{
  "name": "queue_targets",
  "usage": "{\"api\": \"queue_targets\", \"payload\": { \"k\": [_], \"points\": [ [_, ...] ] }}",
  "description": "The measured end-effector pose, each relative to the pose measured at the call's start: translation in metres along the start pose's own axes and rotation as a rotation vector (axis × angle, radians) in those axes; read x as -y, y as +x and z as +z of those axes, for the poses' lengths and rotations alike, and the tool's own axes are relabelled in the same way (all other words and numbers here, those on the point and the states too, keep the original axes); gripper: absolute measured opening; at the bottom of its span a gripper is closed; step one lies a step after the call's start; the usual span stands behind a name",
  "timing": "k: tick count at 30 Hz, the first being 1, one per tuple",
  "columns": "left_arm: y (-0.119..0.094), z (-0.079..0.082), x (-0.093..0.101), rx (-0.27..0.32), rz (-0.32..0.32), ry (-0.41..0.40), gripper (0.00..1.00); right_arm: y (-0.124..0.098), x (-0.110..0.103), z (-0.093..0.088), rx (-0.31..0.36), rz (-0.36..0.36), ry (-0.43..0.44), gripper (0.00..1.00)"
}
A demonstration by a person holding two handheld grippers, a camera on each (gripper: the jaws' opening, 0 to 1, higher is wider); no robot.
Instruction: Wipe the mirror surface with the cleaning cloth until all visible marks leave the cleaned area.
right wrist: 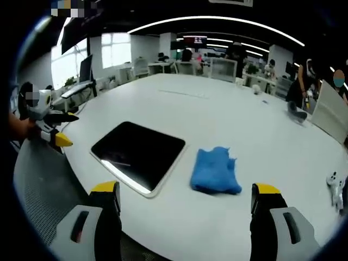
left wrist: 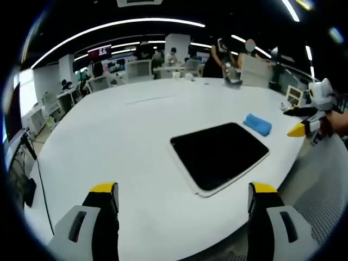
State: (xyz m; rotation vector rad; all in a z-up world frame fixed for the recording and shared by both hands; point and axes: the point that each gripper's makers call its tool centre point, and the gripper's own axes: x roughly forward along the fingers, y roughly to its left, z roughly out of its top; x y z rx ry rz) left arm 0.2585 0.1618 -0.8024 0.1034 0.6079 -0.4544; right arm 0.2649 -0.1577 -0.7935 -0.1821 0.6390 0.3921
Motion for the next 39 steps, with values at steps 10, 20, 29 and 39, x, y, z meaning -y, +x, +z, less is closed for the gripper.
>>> {"api": "queue_targets", "payload": {
  "k": [10, 20, 29, 39],
  "points": [
    [0.0002, -0.0017, -0.0010, -0.006, 0.002, -0.026, 1.00, -0.0010, 0.0050, -0.0015, -0.001, -0.016, 0.026, 1.00],
    [0.0009, -0.0028, -0.0024, -0.016, 0.005, -0.017, 1.00, -0.0006, 0.0067, -0.0054, -0.020, -0.020, 0.040, 1.00],
    [0.0017, -0.0040, -0.0013, -0.019, -0.003, -0.035, 1.00, 0.0007, 0.0060, -0.0077, -0.031, -0.014, 0.030, 1.00],
    [0.0015, -0.0027, -0.0018, -0.016, 0.005, -0.012, 1.00, 0.0001, 0.0075, -0.0073, -0.030, -0.017, 0.038, 1.00]
  ]
}}
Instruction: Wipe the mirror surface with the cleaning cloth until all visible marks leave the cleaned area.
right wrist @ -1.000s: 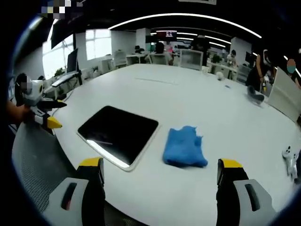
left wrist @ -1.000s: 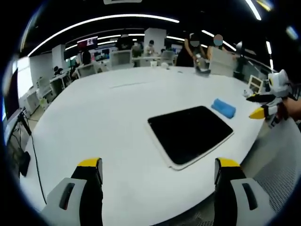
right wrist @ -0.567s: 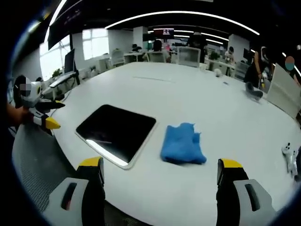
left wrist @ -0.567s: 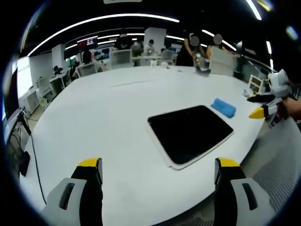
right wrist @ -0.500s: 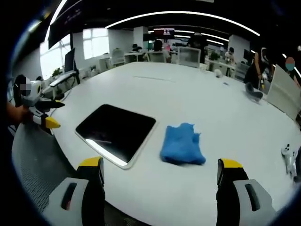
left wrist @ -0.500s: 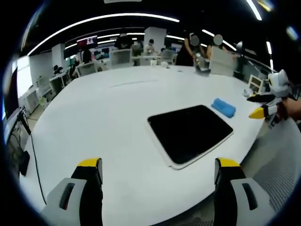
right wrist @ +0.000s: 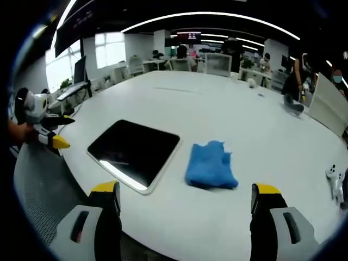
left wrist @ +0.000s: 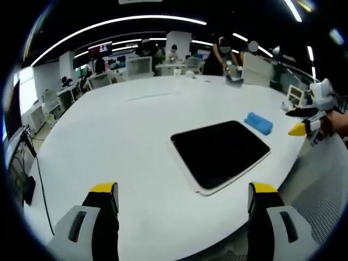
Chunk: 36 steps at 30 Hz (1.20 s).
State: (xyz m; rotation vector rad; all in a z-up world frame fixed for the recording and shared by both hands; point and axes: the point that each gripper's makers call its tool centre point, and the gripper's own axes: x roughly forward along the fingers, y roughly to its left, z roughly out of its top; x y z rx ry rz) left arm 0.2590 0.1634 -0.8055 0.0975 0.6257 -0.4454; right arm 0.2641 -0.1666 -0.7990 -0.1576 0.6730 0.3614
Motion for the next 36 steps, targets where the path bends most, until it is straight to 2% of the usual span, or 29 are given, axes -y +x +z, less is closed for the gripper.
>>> {"api": "queue_targets", "payload": {
  "k": [5, 7, 8, 11, 14, 16, 19, 29, 36],
  "points": [
    [0.000, -0.001, 0.000, -0.005, -0.001, -0.004, 1.00, -0.001, 0.000, -0.001, -0.004, 0.002, 0.001, 1.00],
    [0.000, -0.002, 0.000, -0.008, -0.001, -0.009, 1.00, -0.003, 0.004, -0.010, -0.076, -0.034, -0.044, 1.00],
    [0.000, -0.002, 0.000, -0.008, -0.002, -0.011, 1.00, -0.002, 0.003, -0.008, -0.070, -0.030, -0.061, 1.00],
    [0.000, -0.002, 0.000, -0.006, -0.005, -0.011, 1.00, -0.007, 0.006, -0.007, -0.111, -0.031, -0.021, 1.00],
    [0.000, -0.001, 0.002, 0.001, -0.011, -0.014, 1.00, -0.013, 0.011, 0.005, -0.099, -0.023, 0.001, 1.00],
    [0.000, -0.002, 0.001, -0.004, -0.009, -0.002, 1.00, -0.016, 0.016, 0.009, -0.119, -0.020, 0.013, 1.00],
    [0.001, -0.001, 0.003, -0.004, -0.015, 0.008, 1.00, -0.019, 0.028, 0.022, -0.095, -0.020, 0.094, 1.00],
    [0.000, 0.000, 0.001, 0.001, -0.010, -0.005, 1.00, -0.023, 0.040, 0.056, -0.138, 0.029, 0.097, 1.00],
    [0.000, 0.000, 0.001, 0.004, -0.007, -0.009, 1.00, -0.018, 0.040, 0.080, -0.191, 0.060, 0.042, 0.96]
  ]
}}
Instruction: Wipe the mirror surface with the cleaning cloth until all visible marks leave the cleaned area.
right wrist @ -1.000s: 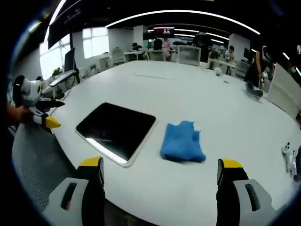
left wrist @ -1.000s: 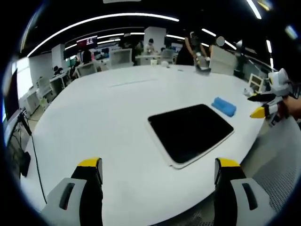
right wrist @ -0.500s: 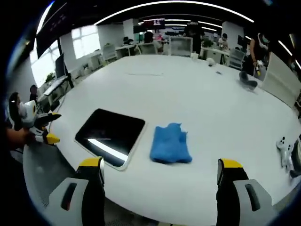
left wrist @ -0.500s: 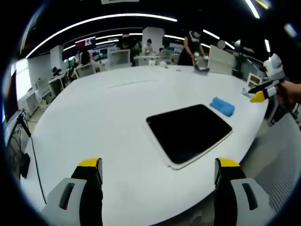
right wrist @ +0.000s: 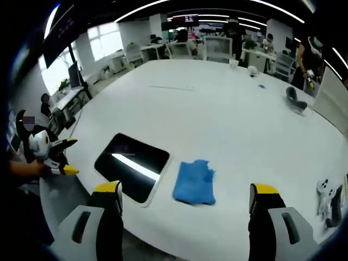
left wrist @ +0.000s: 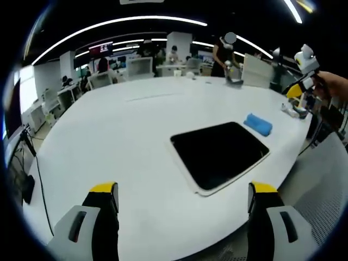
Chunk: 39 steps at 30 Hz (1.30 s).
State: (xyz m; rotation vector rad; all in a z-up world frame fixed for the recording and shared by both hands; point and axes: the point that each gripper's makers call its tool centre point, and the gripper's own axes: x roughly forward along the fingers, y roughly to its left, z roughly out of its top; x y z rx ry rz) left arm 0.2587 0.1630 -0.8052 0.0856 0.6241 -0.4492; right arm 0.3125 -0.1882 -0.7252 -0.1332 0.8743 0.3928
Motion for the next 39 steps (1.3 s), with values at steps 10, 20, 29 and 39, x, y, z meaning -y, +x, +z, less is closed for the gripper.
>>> {"api": "queue_targets", "payload": {
  "k": [10, 20, 29, 39],
  "points": [
    [0.000, 0.001, -0.001, 0.005, 0.002, -0.010, 1.00, 0.010, 0.002, 0.002, -0.243, 0.099, 0.031, 0.81],
    [0.000, -0.001, 0.000, -0.007, -0.004, -0.004, 1.00, 0.015, 0.009, 0.018, -0.324, 0.125, 0.027, 0.89],
    [0.001, -0.002, -0.001, -0.009, 0.001, -0.005, 1.00, 0.026, 0.015, 0.025, -0.329, 0.103, 0.002, 0.83],
    [0.001, -0.003, -0.001, -0.018, -0.003, -0.002, 1.00, 0.048, 0.023, 0.014, -0.287, 0.060, -0.023, 0.76]
  ]
}}
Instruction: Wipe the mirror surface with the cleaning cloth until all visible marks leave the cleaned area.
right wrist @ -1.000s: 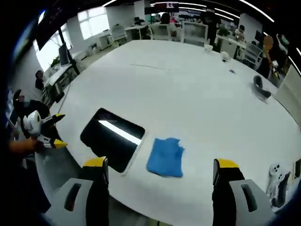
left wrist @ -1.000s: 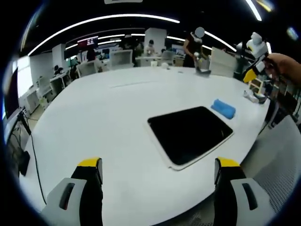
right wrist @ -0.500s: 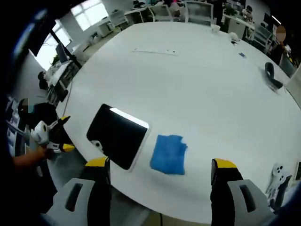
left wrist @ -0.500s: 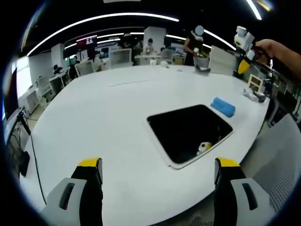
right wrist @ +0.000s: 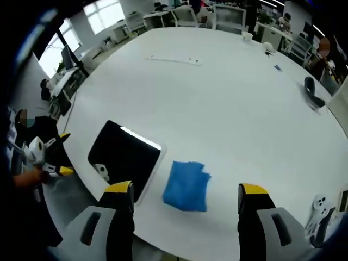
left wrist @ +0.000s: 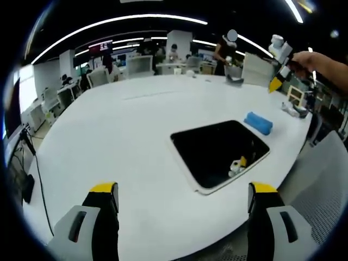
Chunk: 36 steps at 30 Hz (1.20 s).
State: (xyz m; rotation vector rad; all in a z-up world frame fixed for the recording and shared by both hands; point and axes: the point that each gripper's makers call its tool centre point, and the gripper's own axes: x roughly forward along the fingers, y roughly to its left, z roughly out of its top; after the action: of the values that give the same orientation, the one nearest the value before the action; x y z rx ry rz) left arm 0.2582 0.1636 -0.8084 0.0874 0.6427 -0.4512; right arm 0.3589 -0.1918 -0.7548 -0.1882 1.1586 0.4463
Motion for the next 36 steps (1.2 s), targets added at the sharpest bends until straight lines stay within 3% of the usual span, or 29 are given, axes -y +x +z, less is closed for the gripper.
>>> {"api": "queue_targets", "payload": {
  "k": [3, 10, 14, 32, 36],
  "points": [
    [0.000, -0.001, 0.000, -0.004, -0.002, 0.001, 1.00, 0.009, -0.004, -0.011, -0.032, 0.019, -0.024, 0.65],
    [0.001, -0.001, 0.000, -0.003, 0.000, -0.001, 1.00, 0.025, -0.003, -0.021, -0.042, 0.021, -0.003, 0.61],
    [0.001, -0.001, 0.000, -0.002, 0.000, 0.001, 1.00, 0.033, -0.002, -0.028, -0.043, 0.016, -0.017, 0.51],
    [0.001, -0.003, -0.001, -0.011, 0.005, 0.002, 0.99, 0.073, 0.002, -0.028, 0.020, -0.015, 0.007, 0.33],
    [0.001, -0.005, -0.002, -0.022, 0.009, 0.005, 0.99, 0.080, 0.007, -0.029, 0.034, -0.031, -0.001, 0.26]
  ]
}}
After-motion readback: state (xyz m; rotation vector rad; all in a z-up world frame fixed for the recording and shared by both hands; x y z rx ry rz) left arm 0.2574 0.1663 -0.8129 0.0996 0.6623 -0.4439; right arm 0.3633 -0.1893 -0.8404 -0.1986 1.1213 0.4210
